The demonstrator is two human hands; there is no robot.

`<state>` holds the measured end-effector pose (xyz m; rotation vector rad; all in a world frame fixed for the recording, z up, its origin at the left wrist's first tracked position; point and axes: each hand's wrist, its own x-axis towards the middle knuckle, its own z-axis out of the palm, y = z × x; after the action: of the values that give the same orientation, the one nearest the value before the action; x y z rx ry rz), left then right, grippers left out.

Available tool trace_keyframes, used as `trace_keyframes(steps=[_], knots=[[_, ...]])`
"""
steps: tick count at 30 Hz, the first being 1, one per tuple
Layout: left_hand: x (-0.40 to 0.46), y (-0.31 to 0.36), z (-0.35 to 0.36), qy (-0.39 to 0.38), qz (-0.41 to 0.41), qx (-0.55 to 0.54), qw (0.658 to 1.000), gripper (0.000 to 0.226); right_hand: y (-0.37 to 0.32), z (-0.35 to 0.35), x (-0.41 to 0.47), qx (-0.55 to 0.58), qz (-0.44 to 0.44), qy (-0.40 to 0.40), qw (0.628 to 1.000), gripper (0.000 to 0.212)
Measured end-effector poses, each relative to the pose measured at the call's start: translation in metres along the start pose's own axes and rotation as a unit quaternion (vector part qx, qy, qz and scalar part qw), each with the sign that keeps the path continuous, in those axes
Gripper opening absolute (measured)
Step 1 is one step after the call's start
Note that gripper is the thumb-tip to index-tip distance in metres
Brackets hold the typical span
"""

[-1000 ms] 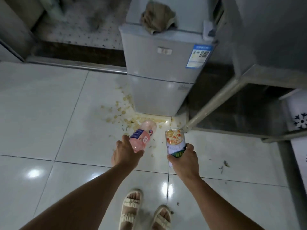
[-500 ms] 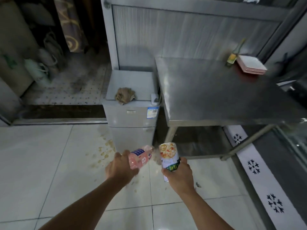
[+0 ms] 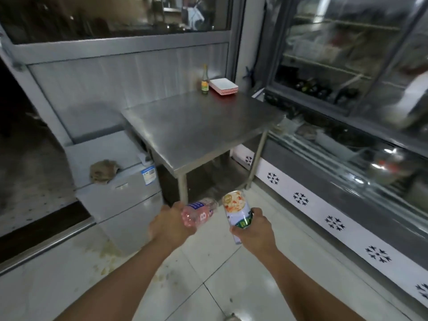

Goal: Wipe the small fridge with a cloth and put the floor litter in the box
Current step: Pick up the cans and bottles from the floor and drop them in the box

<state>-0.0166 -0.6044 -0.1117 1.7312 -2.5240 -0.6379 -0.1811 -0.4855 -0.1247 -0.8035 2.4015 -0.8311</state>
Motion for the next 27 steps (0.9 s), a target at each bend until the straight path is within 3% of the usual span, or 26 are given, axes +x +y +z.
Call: trace_keyframes(steps=[8,16,27], knots=[[-0.05,0.087,0.001,-0.008,0.137,-0.001,0.991,0.063,0.05,-0.089,-0.078,0.037,0.089,0.115,0.989,0.053],[-0.129,0.19,0.031,-0.05,0.269,-0.016,0.962,0.051,0.123,-0.178,-0.157,0.071,0.154,0.251,0.953,0.056],[-0.329,0.339,0.121,-0.114,0.415,-0.02,0.902,0.054,0.293,-0.297,-0.323,0.098,0.249,0.371,0.889,0.055]])
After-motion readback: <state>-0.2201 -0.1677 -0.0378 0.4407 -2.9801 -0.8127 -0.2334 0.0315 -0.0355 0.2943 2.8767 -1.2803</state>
